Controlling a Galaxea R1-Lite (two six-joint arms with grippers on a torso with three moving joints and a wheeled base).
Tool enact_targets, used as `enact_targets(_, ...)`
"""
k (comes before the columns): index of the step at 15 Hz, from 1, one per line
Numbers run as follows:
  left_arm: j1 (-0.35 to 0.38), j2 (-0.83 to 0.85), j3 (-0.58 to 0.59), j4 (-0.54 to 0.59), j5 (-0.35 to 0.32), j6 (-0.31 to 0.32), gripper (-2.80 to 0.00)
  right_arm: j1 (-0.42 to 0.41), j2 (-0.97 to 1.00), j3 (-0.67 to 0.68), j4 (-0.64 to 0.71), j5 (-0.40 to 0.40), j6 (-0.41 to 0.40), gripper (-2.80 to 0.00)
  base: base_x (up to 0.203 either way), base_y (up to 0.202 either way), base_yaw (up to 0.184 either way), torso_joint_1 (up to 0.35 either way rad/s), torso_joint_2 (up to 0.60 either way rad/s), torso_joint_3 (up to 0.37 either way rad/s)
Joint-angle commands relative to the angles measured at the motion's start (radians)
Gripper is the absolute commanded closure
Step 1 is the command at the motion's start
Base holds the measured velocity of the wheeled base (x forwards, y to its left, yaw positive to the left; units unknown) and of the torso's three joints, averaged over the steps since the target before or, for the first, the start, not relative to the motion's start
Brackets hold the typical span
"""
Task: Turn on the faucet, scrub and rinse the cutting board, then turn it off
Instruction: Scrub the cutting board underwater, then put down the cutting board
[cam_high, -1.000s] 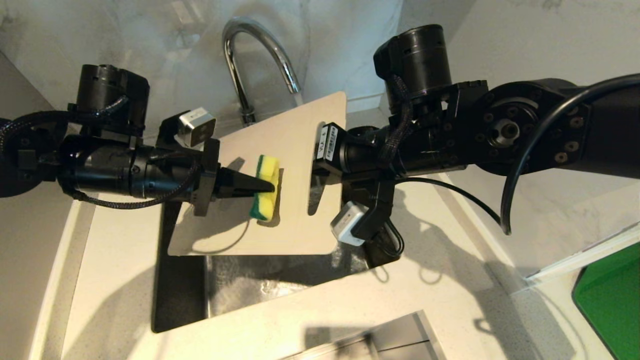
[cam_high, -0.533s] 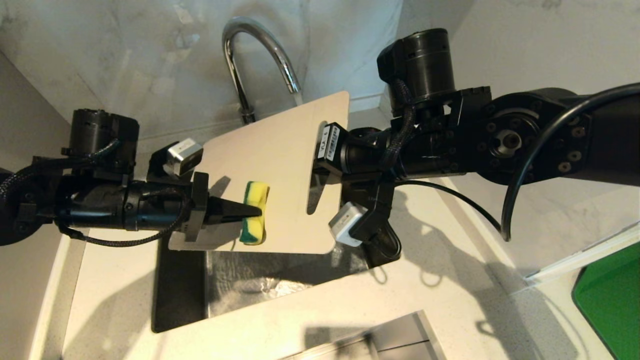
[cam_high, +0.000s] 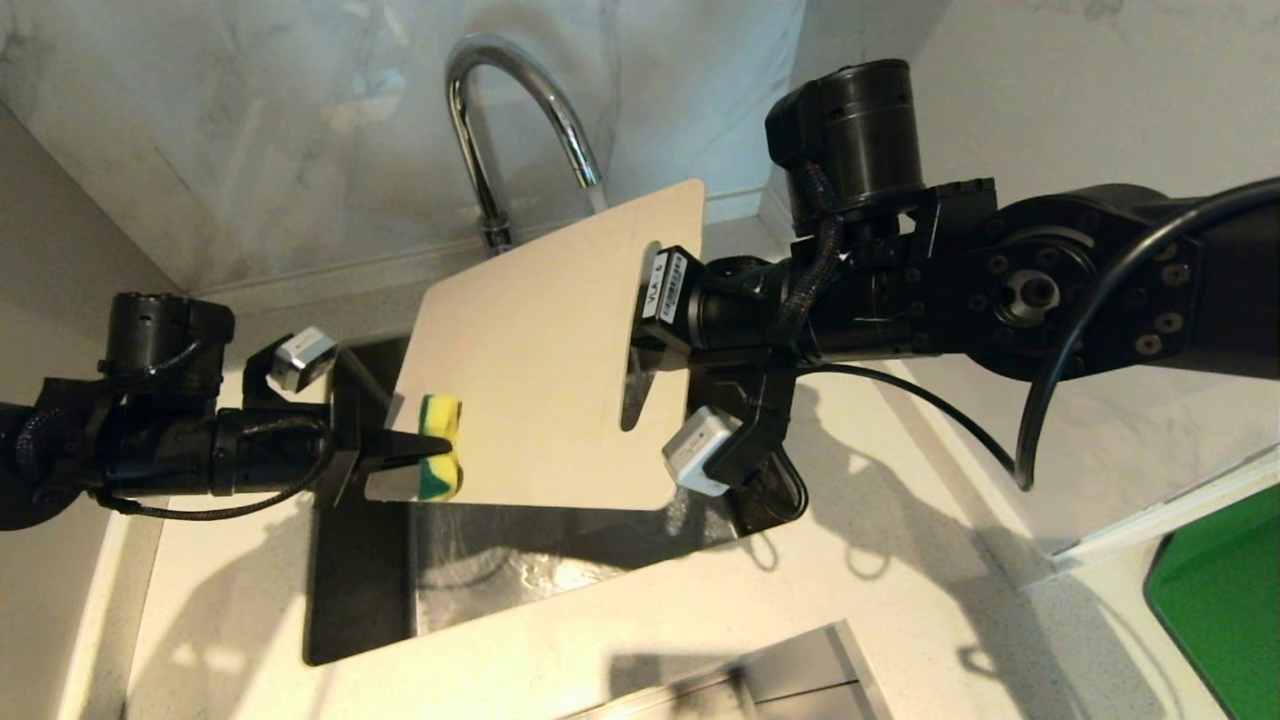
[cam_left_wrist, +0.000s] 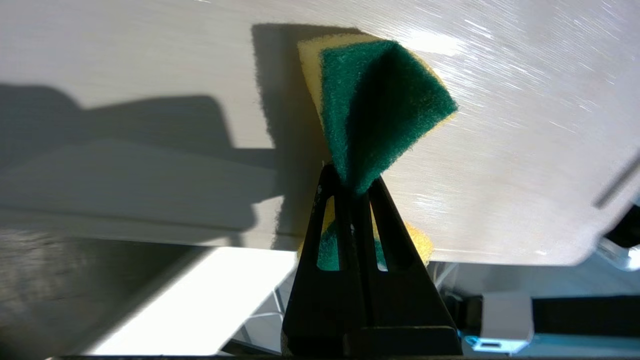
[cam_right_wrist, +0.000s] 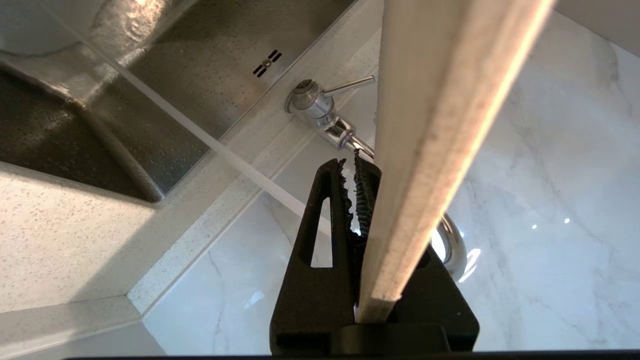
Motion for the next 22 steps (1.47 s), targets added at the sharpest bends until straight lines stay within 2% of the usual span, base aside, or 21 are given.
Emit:
enact_targets(1, 0.113, 0.058, 0.015, -0.011, -0.058, 0.011, 0.0, -0.002, -0.014, 0.01, 0.0, 0.002, -0.013, 0.0, 0.0, 0.0, 0.0, 0.0, 0.0, 0.0)
enact_targets(4, 0.228, 0.108, 0.009, -0.023, -0.122, 0.024, 0.0, -0.004, -0.017, 0.013, 0.0, 0.004, -0.013, 0.0, 0.0, 0.0, 0.0, 0.0, 0.0, 0.0)
enact_targets(6, 0.276, 0.137, 0.009, -0.025, -0.142, 0.054, 0.0, -0.004, -0.022, 0.015, 0.0, 0.004, -0.013, 0.0, 0.0, 0.0, 0.0, 0.0, 0.0, 0.0)
enact_targets(8, 0.305, 0.145, 0.006, -0.025, -0.188, 0.055, 0.0, -0.007, -0.025, 0.024, 0.0, 0.004, -0.013, 0.0, 0.0, 0.0, 0.0, 0.0, 0.0, 0.0)
enact_targets(14, 0.305, 0.094, -0.01, -0.017, -0.199, 0.044, 0.0, -0.007, -0.028, 0.033, 0.0, 0.004, -0.014, 0.0, 0.0, 0.0, 0.0, 0.0, 0.0, 0.0)
enact_targets(19, 0.303, -0.076, -0.033, -0.007, -0.229, -0.064, 0.0, -0.005, -0.042, 0.147, -0.071, 0.004, -0.013, 0.0, 0.0, 0.0, 0.0, 0.0, 0.0, 0.0)
enact_targets(22, 0.281, -0.182, -0.121, 0.085, -0.232, -0.118, 0.0, -0.004, -0.046, 0.224, -0.156, 0.024, 0.008, 0.0, 0.0, 0.0, 0.0, 0.0, 0.0, 0.0)
